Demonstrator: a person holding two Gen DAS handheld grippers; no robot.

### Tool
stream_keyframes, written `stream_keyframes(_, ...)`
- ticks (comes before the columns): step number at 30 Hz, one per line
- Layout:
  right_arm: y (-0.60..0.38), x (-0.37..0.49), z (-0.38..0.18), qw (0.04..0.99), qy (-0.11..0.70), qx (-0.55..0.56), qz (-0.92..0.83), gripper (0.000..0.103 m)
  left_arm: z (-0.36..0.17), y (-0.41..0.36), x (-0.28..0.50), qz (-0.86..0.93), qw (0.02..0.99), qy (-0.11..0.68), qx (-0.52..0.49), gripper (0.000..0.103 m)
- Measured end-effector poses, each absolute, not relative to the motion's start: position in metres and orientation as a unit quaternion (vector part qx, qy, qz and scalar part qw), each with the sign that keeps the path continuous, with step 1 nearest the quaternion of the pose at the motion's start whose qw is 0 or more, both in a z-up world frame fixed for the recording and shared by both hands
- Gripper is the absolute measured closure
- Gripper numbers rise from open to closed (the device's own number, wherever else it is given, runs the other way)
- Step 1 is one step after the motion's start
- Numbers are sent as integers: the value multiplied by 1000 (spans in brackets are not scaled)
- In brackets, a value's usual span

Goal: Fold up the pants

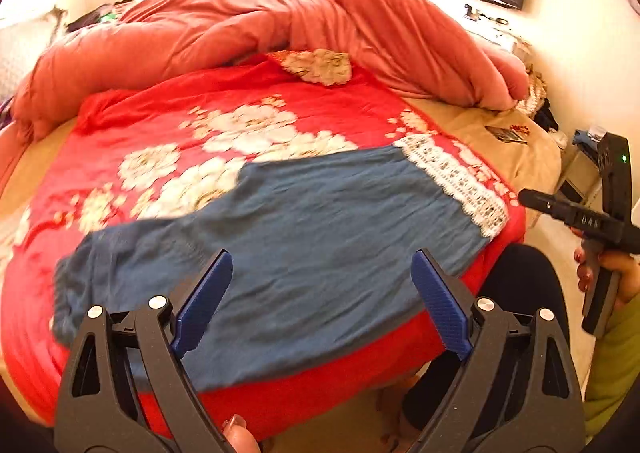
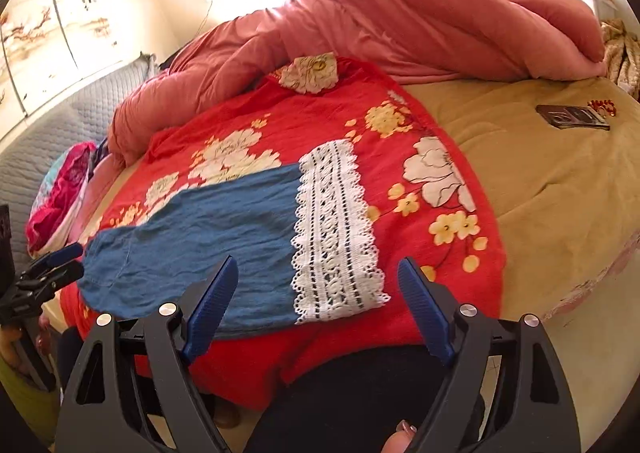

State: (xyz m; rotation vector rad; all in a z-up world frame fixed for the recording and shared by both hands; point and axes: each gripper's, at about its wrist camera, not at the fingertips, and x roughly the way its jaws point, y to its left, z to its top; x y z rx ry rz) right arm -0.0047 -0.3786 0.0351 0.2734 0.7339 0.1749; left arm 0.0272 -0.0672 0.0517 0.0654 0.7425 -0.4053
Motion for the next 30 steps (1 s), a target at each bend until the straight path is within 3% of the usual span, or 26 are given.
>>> stream_keyframes(13,-394,1,23,917,356,160,87,22,68,-164,104,-261,889,365,89,18)
stream_keyframes(26,-382,29,0,895,394,176,113,22,24,-232,217,-304,837,442,105,18)
stream_keyframes(30,-384,34,-3,889,399,193,114,22,8,-246,239,-330,815,466,99,27)
